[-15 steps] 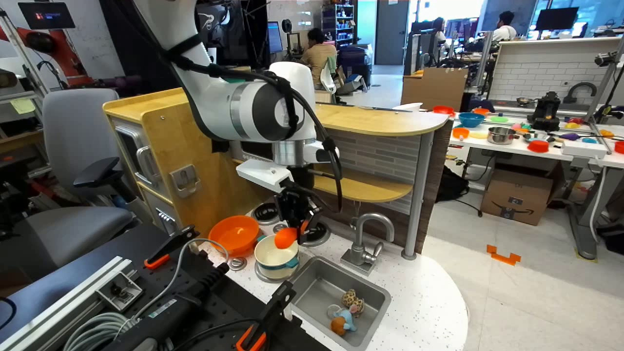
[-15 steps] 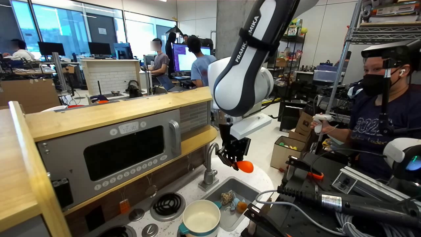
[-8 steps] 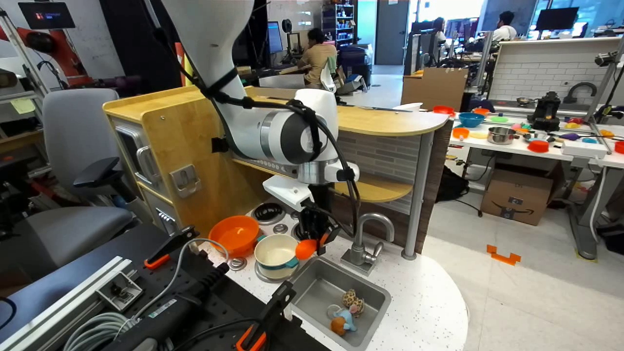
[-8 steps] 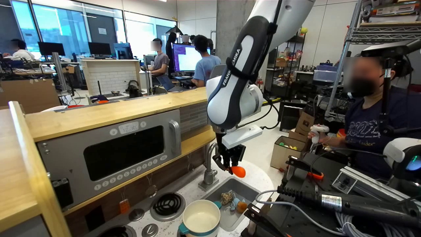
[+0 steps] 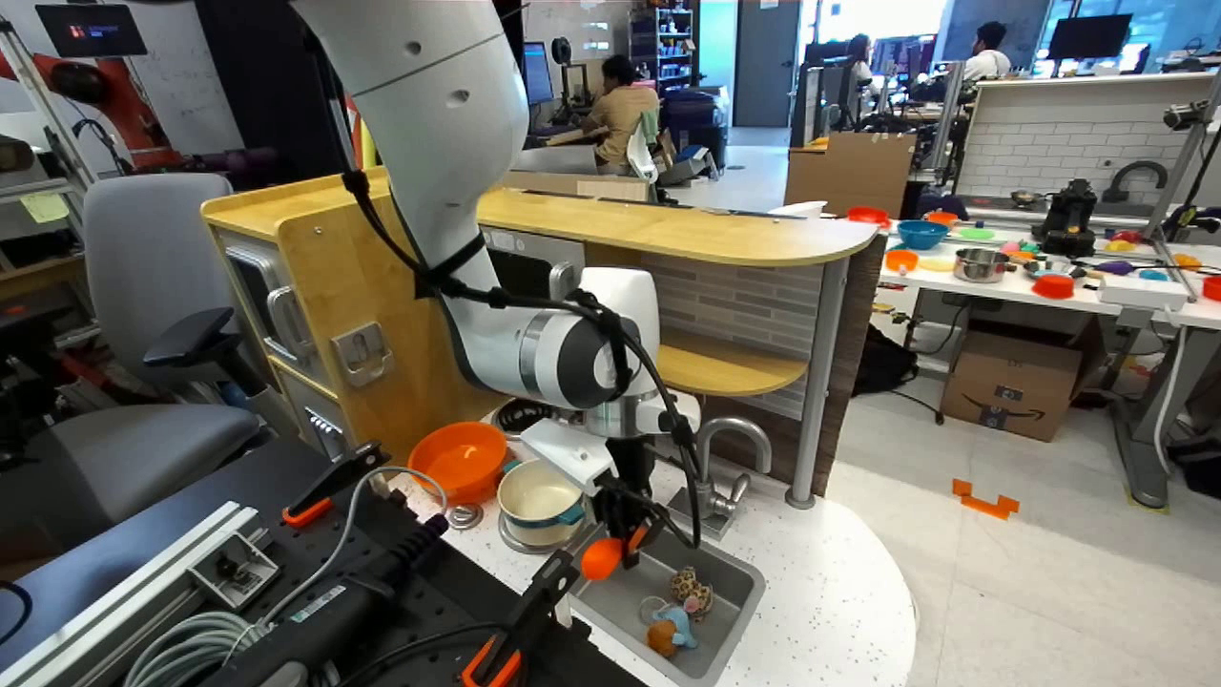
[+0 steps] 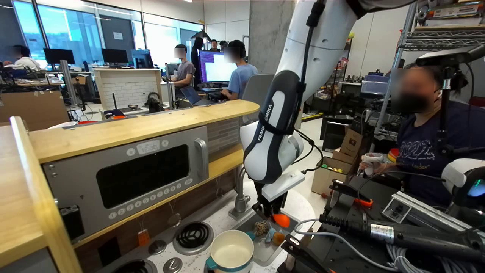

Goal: Move the orange object from the orange plate into the sink

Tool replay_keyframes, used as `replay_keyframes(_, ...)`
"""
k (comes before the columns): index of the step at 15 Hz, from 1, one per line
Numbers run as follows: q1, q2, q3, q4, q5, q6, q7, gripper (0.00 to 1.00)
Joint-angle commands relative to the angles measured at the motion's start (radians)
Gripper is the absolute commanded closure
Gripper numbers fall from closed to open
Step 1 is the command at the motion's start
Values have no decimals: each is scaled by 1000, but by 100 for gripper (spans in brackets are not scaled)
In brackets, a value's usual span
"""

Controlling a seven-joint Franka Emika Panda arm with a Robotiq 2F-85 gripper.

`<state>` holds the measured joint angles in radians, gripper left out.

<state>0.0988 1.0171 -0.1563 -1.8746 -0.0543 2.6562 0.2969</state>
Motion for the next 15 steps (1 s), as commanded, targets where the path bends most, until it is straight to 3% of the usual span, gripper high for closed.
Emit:
replay_keyframes(1, 29, 75, -36, 61, -5, 30, 8, 96)
replay_keyframes(7, 40, 137, -33, 161, 6, 55, 15, 96)
replay_keyframes(15, 89, 185, -61, 165, -8, 115, 7, 96)
